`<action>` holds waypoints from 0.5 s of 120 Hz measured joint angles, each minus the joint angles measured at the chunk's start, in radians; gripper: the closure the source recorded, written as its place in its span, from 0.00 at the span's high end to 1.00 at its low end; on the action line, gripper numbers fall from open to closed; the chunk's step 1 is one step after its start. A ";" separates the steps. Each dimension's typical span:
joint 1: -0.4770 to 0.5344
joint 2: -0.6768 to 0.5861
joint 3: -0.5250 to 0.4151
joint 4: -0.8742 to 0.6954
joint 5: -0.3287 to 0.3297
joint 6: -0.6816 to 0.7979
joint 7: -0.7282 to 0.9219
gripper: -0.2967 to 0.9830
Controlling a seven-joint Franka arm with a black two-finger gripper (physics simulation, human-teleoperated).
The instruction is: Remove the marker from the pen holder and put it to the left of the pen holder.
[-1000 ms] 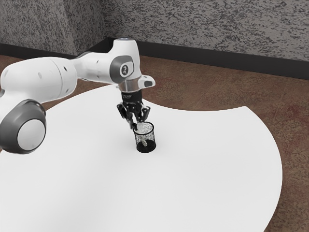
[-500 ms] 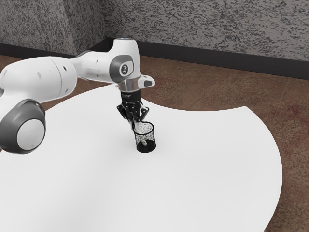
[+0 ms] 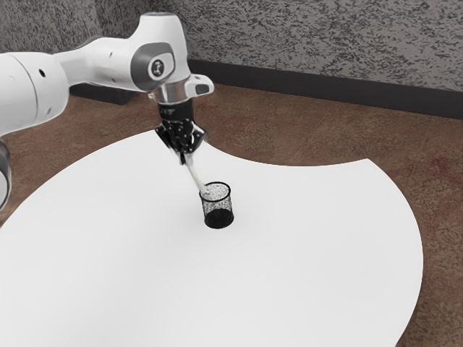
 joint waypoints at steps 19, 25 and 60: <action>0.000 -0.051 0.007 -0.005 0.026 0.011 -0.007 0.15; 0.000 -0.055 0.019 -0.005 0.033 0.016 -0.009 0.15; 0.011 0.017 0.078 -0.038 0.077 0.168 -0.042 0.15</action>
